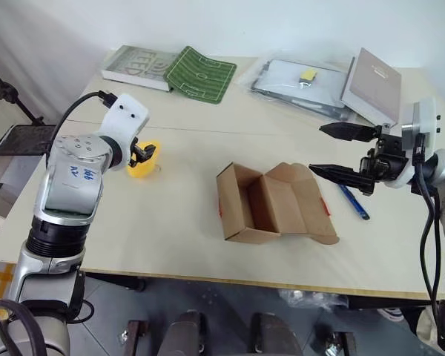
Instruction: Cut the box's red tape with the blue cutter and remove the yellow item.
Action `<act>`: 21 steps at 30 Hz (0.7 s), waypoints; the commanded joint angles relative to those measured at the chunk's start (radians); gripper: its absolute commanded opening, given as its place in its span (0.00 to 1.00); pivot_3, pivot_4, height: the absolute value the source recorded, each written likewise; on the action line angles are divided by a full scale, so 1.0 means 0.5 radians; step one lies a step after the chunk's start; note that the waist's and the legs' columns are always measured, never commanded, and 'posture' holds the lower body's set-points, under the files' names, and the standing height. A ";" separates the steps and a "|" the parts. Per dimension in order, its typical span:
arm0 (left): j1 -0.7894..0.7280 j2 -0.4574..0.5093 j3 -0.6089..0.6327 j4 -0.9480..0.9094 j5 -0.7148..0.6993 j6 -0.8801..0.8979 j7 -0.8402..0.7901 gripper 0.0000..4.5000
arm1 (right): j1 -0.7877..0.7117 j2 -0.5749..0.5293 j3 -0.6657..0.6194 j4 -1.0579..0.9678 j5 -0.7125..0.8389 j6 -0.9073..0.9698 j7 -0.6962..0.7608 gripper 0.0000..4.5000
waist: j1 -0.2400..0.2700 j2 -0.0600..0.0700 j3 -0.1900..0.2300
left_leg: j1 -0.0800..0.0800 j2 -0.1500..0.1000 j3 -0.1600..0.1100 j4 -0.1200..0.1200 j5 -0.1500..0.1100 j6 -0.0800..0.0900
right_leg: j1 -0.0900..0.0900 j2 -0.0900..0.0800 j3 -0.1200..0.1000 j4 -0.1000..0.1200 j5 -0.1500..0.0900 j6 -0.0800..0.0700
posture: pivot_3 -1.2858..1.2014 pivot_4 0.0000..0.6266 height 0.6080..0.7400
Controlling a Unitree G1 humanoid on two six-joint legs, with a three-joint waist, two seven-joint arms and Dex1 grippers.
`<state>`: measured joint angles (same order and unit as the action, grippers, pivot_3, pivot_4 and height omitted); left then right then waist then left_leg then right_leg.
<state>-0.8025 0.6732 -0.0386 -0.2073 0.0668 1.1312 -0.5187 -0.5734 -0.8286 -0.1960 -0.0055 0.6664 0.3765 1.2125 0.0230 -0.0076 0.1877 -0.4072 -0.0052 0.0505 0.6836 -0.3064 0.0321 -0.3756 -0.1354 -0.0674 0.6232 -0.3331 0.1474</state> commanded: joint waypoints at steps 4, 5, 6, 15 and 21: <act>0.108 -0.085 0.241 -0.389 -0.382 -0.110 -0.210 0.99 | -0.050 -0.024 -0.034 0.064 -0.048 -0.078 0.090 1.00 | 0.001 0.000 0.000 | 0.000 0.000 0.000 0.000 0.000 -0.001 | 0.000 -0.001 0.000 0.000 0.000 0.000 | 0.52 0.24 1.00; 0.157 -0.101 0.255 -0.434 -0.428 -0.145 -0.230 0.99 | -0.042 -0.034 -0.037 0.070 -0.055 -0.080 0.105 1.00 | 0.000 0.000 0.000 | 0.000 0.000 0.000 0.000 -0.001 -0.001 | 0.000 -0.001 0.000 0.000 0.000 0.000 | 0.52 0.24 1.00; 0.225 -0.149 0.302 -0.477 -0.503 -0.223 -0.266 0.99 | -0.031 -0.046 -0.041 0.079 -0.061 -0.083 0.125 1.00 | 0.000 0.000 0.000 | 0.001 0.000 0.001 0.000 -0.001 -0.002 | 0.000 -0.001 0.000 0.000 0.000 0.000 | 0.52 0.24 1.00; 1.177 -0.275 0.583 -0.401 -0.901 -1.183 -0.785 0.99 | 0.232 -0.205 -0.087 0.618 -0.374 -0.508 0.341 1.00 | -0.009 0.000 0.000 | 0.004 0.002 0.006 0.000 -0.001 -0.002 | 0.001 -0.001 0.001 -0.002 0.000 -0.002 | 0.52 0.24 1.00; 1.485 -0.197 0.696 -0.243 -0.974 -1.476 -0.930 0.99 | 0.456 -0.232 -0.151 0.833 -0.477 -0.688 0.311 1.00 | -0.013 0.001 -0.001 | 0.006 0.002 0.010 0.000 -0.001 -0.001 | 0.002 -0.005 0.002 -0.001 0.000 -0.002 | 0.52 0.24 1.00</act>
<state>-0.0836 0.5662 0.2817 -0.3305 -0.4113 0.4450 -0.9738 -0.3573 -0.9161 -0.2244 0.4042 0.4338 0.0623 1.3773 0.0163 -0.0069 0.1872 -0.4038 -0.0042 0.0554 0.6836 -0.3068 0.0317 -0.3748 -0.1381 -0.0663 0.6227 -0.3330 0.1462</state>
